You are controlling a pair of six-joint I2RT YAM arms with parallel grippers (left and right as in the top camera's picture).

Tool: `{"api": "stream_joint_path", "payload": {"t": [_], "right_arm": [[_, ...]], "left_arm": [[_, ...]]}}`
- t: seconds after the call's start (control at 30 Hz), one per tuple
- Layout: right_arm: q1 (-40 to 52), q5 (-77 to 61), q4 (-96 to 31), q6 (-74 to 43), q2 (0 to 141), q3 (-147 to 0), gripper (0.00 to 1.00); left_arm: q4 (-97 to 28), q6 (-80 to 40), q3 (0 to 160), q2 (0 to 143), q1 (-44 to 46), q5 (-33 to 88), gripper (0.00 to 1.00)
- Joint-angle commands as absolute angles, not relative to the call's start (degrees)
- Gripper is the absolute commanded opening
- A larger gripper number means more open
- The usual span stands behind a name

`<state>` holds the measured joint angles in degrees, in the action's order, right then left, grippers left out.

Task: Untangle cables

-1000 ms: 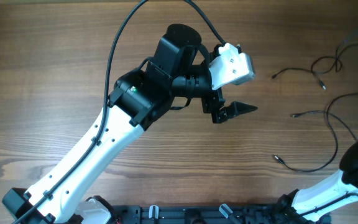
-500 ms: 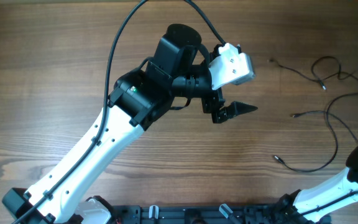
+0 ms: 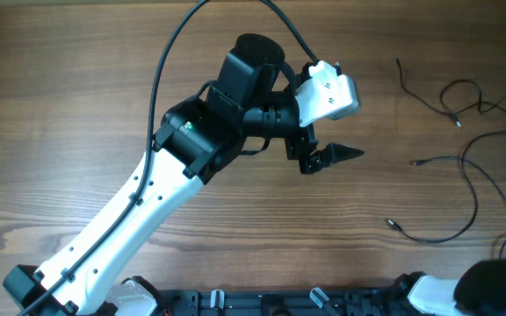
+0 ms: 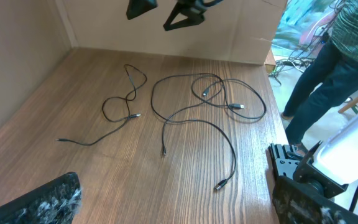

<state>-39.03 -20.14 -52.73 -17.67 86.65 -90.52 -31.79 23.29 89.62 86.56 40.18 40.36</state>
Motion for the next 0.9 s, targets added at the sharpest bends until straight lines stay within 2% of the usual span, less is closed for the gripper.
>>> {"api": "stream_joint_path", "payload": {"t": [0.0, 0.23, 0.87], "right_arm": [[-38.02, -21.08, -56.8, -16.01, 81.62, -91.11, 1.0], [-36.71, -21.17, -73.67, -21.15, 77.03, -91.11, 1.0], [-36.71, -20.86, -74.02, -21.17, 77.41, -91.07, 1.0]], "left_arm": [[-31.83, 23.62, 89.91, 85.19, 40.36, 40.4, 1.0], [-31.83, 23.62, 89.91, 85.19, 40.36, 40.4, 1.0], [-31.99, 23.62, 89.91, 85.19, 40.36, 40.42, 1.0]]}}
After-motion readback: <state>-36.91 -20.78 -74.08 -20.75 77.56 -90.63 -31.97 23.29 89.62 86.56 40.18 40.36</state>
